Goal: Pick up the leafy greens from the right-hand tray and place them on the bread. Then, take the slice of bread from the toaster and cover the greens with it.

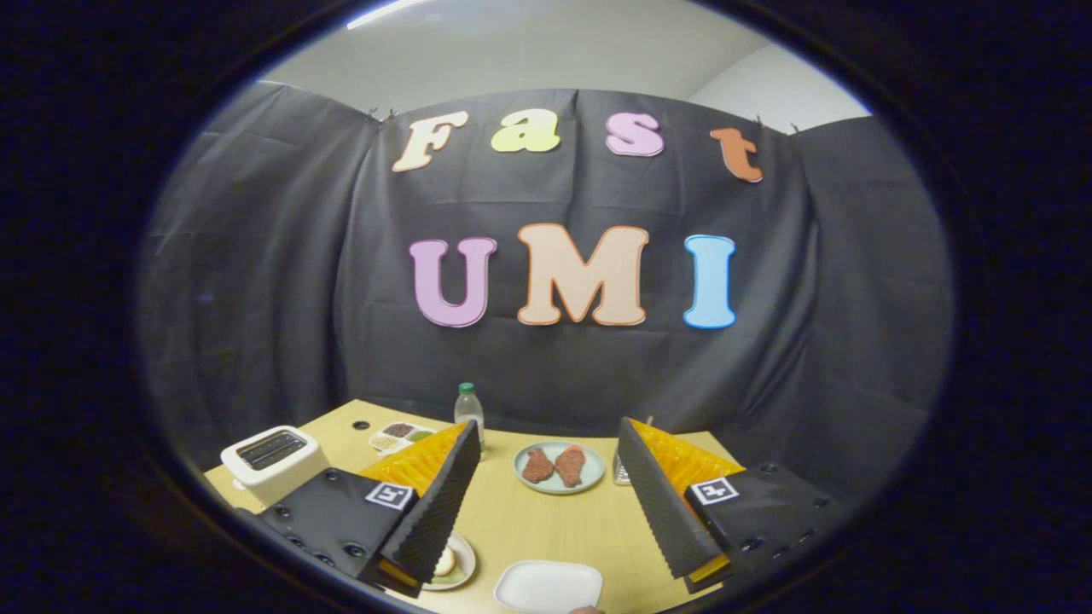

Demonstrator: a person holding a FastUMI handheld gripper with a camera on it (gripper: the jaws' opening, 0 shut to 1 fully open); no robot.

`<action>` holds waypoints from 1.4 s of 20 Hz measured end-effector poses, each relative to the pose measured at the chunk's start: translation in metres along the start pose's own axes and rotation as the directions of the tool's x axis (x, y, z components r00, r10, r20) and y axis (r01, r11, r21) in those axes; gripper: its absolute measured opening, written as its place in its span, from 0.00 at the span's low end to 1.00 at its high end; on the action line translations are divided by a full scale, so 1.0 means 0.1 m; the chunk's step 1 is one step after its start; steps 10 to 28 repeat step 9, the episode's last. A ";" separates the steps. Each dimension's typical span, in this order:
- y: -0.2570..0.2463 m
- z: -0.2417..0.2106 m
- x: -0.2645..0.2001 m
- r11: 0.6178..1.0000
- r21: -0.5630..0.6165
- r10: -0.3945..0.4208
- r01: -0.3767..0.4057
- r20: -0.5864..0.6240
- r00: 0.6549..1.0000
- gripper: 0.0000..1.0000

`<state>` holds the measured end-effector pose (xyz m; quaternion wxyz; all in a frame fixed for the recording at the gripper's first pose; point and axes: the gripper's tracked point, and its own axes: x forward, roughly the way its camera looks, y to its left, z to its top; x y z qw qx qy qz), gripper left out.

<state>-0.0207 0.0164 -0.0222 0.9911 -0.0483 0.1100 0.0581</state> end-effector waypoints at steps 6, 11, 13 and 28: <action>-0.20 0.13 -0.05 0.996 0.049 -0.079 0.077 0.036 0.996 1.00; -0.27 0.19 -0.10 0.994 0.061 -0.097 0.094 0.058 0.994 1.00; -0.27 0.19 -0.10 0.994 0.061 -0.097 0.094 0.058 0.994 1.00; -0.27 0.19 -0.10 0.994 0.061 -0.097 0.094 0.058 0.994 1.00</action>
